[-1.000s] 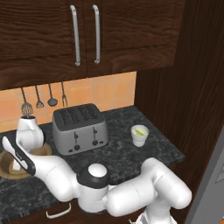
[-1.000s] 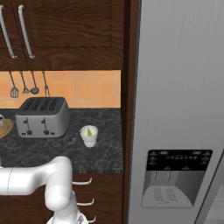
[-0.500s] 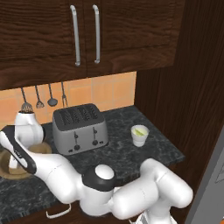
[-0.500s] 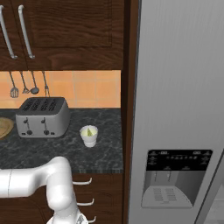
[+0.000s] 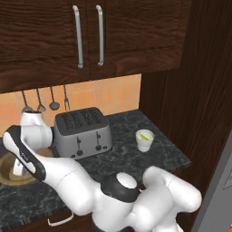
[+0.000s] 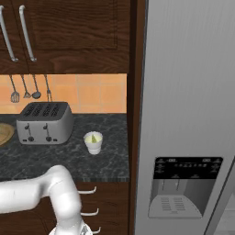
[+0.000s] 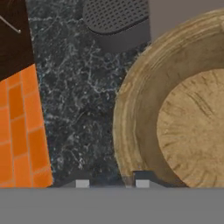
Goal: Grab a lemon wedge from the fridge and one ice cube from the ice bowl, and put them in the glass of lemonade.
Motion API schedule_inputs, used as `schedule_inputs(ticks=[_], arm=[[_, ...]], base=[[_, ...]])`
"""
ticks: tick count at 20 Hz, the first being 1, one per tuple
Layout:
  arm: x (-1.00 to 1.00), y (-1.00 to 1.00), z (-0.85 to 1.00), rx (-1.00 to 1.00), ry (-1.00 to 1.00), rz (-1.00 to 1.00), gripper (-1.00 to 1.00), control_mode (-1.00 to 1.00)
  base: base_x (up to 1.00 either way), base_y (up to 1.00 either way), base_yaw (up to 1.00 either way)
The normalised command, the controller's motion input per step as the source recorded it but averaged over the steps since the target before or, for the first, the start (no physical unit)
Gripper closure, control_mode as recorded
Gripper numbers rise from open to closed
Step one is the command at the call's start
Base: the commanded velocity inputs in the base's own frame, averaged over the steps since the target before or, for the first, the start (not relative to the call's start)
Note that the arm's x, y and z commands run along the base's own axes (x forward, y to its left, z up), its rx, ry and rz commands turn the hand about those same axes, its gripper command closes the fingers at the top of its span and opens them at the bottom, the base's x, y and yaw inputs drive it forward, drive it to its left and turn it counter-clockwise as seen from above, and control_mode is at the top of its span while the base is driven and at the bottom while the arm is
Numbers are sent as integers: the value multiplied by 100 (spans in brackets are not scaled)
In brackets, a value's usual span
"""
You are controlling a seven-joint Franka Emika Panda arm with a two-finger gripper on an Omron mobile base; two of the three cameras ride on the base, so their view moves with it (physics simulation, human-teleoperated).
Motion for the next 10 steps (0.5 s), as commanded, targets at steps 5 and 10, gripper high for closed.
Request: schedule_inputs(ticks=[5, 10], arm=[[-25, -59, 45, 0, 0, -3, 100, -100], [-23, -81, 33, 0, 0, -5, 100, -100]], base=[[0, 0, 0], [0, 0, 0]])
